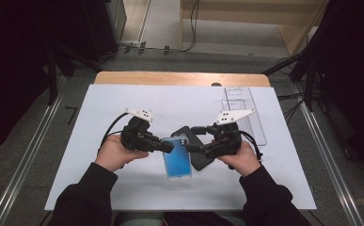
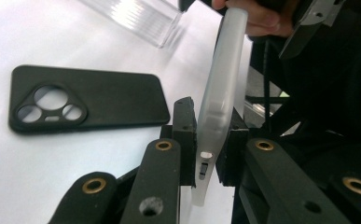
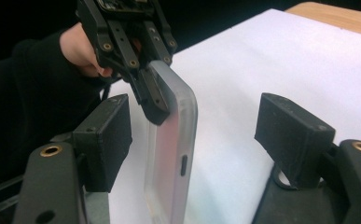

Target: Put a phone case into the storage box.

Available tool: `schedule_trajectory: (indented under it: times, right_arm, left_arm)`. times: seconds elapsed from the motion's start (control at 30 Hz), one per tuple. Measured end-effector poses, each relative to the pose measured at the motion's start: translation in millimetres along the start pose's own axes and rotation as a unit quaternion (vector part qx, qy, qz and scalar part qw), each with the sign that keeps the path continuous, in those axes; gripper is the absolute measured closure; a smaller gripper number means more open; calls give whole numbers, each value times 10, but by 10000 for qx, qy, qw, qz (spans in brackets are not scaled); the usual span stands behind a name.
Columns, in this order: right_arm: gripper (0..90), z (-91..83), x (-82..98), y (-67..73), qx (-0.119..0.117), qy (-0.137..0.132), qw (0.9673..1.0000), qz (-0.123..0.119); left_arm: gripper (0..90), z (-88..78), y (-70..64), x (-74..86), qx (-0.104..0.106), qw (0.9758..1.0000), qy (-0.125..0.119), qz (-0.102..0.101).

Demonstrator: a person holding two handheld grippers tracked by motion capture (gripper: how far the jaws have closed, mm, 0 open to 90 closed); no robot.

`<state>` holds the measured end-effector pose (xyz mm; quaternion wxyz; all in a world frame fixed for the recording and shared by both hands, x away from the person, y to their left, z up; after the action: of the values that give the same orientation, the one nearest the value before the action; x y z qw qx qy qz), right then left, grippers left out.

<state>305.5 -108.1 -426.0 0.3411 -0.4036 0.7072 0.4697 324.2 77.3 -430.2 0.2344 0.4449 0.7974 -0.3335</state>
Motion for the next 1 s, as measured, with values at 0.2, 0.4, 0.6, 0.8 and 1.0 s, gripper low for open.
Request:
schedule_trajectory:
  times: [0.2,0.4,0.6,0.8,1.0]
  right_arm:
    - [33,13,43,-34,135,174,9996,160]
    - [0,84,95,-104,524,155,9983,201]
    - [0,123,88,-101,698,-14,9968,394]
    - [0,158,120,-107,1088,10,9928,491]
    - [0,188,153,-128,1472,-110,9876,526]
  left_arm:
    - [811,-33,36,-29,-319,9990,-75,-289]
    - [809,-72,91,-47,-496,9971,-152,-548]
    - [809,-97,144,-70,-809,9927,-212,-870]
    - [809,-83,155,-69,-967,9900,-208,-1001]
    - [809,-103,155,-106,-1245,9851,-318,-1145]
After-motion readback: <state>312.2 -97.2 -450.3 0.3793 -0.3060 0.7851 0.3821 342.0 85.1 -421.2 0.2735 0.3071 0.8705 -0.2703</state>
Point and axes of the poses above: each handheld gripper's, and its own axes: z roughly forward along the jaws, x roughly out of its underside, y roughly to its left, the point moved 6 cm from there along z, roughly forward along the jaws, and after that the axes turned 10 degrees about -x, right-handed, at the moved point
